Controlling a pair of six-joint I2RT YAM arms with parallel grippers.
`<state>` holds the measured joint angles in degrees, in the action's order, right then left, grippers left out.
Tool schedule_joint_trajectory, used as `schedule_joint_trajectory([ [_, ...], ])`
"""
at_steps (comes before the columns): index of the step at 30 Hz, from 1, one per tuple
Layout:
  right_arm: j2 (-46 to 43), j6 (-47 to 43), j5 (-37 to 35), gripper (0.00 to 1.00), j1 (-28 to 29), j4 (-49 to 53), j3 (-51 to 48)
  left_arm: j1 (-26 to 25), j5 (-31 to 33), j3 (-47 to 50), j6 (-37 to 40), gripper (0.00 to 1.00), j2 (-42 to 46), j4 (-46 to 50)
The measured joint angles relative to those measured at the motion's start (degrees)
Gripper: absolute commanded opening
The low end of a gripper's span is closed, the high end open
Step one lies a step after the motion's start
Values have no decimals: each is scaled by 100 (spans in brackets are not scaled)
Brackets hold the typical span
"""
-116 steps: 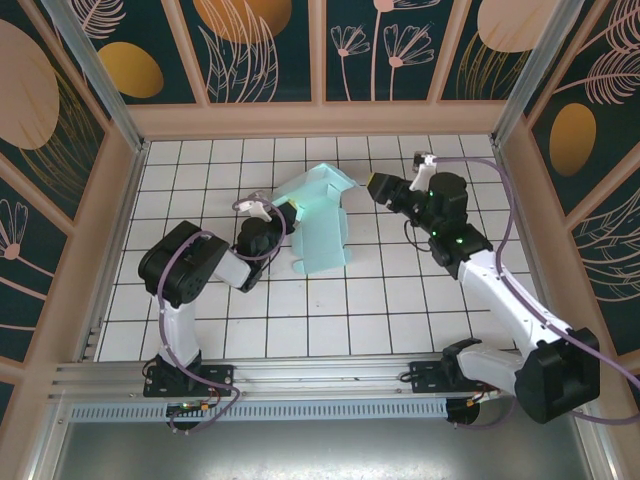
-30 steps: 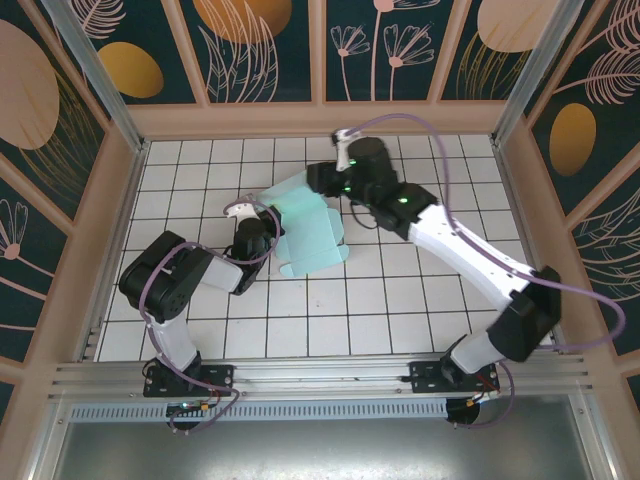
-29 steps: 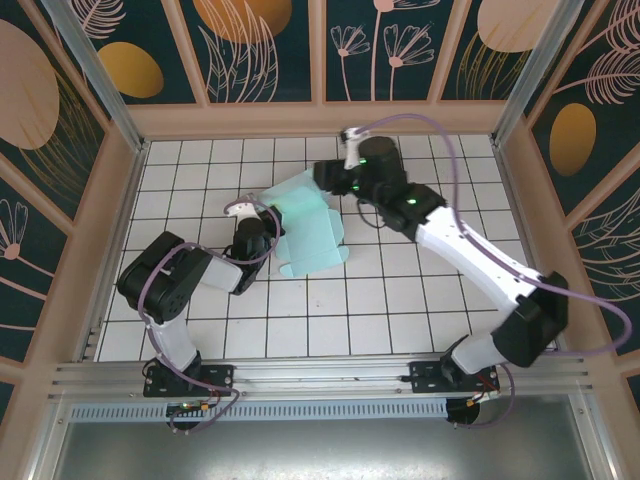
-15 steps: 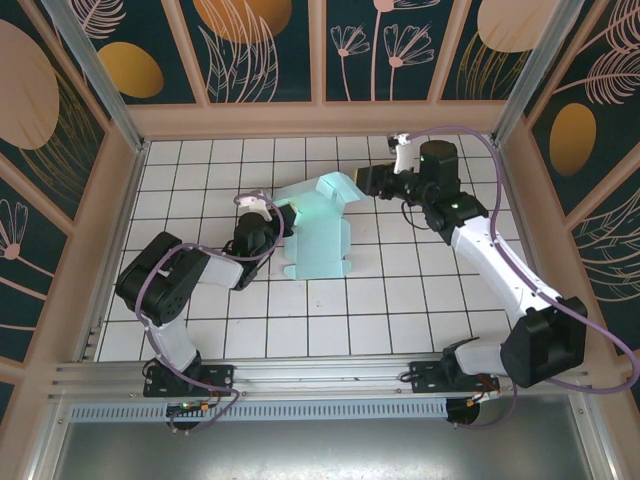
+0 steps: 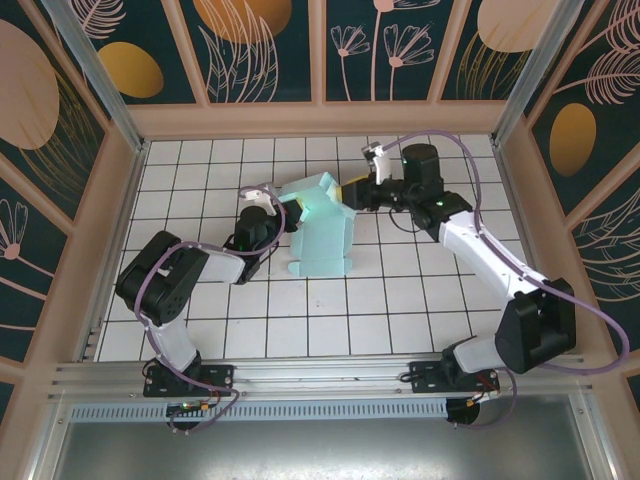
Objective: Fold the paper box
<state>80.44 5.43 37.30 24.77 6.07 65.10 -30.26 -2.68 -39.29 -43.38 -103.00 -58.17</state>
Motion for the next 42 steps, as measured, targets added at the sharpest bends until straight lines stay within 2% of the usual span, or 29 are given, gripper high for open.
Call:
schedule_joint_trajectory([
  [5,269,-260,-468,44,393,216,103,0,-31,-7,-24,0,-2,81],
  [14,474,-811,-2365,39,1054,413,348,66,17,-7,-44,0,-20,282],
  [23,717,-1150,-3598,30,1364,455,490,70,28,-7,-44,0,-57,404],
  [32,1237,-1163,-4756,27,1681,474,765,114,87,-7,-83,0,-195,511],
  [42,1694,-1421,-6175,11,1991,490,1027,114,125,-7,-83,0,-219,614],
])
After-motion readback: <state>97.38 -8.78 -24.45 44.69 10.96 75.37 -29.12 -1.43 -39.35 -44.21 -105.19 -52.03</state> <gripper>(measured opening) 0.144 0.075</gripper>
